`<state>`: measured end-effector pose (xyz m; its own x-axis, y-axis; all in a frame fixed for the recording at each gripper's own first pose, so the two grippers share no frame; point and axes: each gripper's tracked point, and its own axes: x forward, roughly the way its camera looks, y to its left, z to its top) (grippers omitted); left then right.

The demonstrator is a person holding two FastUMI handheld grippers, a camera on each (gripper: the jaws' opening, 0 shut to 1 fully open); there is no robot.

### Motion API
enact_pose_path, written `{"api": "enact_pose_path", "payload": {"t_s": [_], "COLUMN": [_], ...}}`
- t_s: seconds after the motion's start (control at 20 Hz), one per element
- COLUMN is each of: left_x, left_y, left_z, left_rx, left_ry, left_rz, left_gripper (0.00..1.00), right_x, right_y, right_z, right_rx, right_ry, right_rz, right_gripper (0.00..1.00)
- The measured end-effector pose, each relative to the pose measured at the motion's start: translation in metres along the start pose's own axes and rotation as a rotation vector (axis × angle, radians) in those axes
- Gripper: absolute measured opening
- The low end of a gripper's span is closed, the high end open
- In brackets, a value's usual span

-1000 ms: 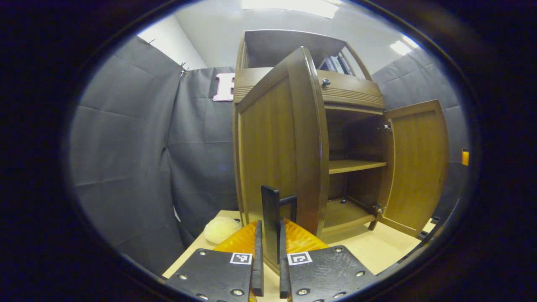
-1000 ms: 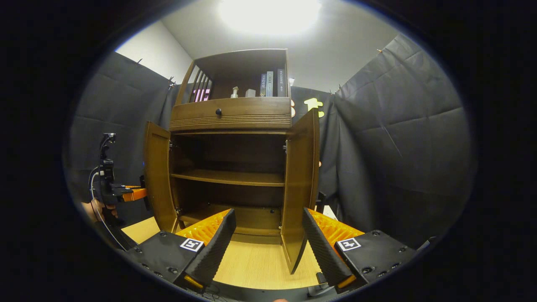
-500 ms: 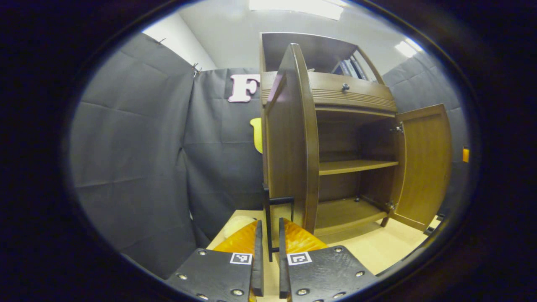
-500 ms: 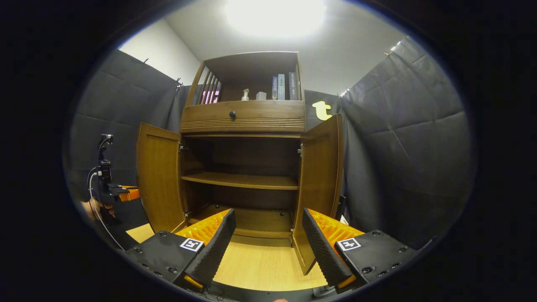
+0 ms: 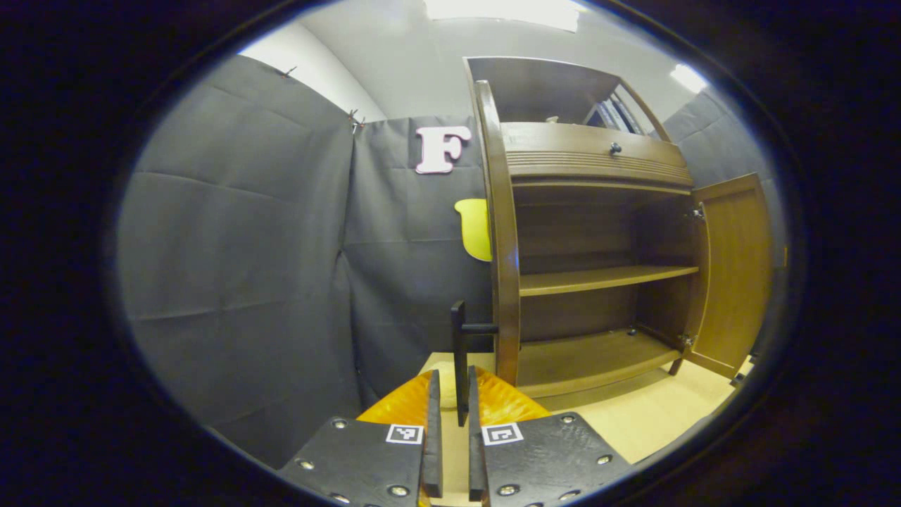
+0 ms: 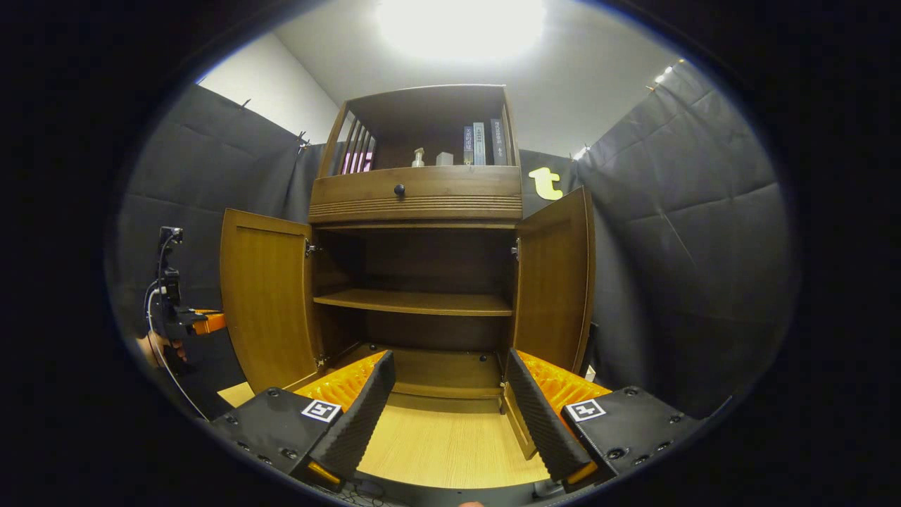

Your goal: Open the right door of the double-door shoe cabinet with the right hand, and open the left door with the left hand.

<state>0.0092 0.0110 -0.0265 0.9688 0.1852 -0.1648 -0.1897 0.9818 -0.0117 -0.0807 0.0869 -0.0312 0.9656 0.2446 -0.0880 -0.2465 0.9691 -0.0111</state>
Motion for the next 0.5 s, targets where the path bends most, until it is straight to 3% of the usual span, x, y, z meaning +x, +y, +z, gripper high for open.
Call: {"api": "enact_pose_path", "payload": {"t_s": [0.5], "left_x": [-0.007], "left_y": [0.006], "left_z": [0.013], "left_rx": [-0.022], "left_ry": [-0.042], "left_rz": [0.051], "left_gripper": [0.16], "right_x": [-0.011], "right_y": [-0.035], "right_z": [0.013], "right_rx": [0.003], "right_ry": [-0.005], "right_rz": [-0.042], "right_gripper": [1.00]}}
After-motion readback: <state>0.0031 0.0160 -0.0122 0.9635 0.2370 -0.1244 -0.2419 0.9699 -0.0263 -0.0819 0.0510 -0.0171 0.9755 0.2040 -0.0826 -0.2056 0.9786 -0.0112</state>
